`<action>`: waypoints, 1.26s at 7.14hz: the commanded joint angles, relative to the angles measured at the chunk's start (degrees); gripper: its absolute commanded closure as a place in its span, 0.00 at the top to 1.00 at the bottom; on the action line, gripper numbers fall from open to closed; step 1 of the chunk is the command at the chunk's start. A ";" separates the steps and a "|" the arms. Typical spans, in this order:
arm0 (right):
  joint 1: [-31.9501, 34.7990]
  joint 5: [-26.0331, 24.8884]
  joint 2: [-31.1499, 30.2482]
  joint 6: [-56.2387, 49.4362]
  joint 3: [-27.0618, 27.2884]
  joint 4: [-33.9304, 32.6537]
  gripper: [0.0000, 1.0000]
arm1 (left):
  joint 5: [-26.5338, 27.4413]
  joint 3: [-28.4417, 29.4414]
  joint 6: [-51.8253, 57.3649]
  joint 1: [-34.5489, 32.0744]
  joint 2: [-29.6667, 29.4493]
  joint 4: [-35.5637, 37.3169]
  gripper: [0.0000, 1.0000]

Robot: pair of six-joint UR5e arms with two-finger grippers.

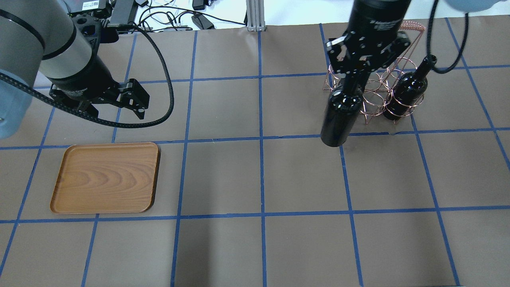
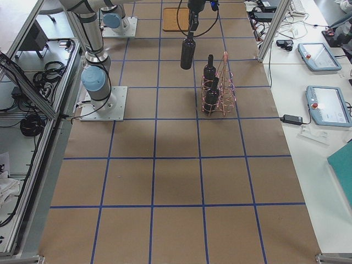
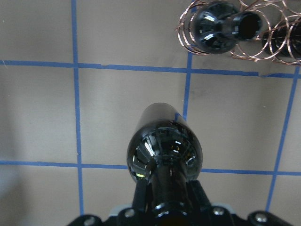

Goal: Take wine from basket and place on tray
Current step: 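Carry the bottle toward the tray and stand it upright on the table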

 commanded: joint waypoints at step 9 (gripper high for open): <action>25.91 0.76 13.19 37.33 3.23 -22.20 0.12 | 0.27 0.50 15.58 12.58 1.62 -1.73 1.00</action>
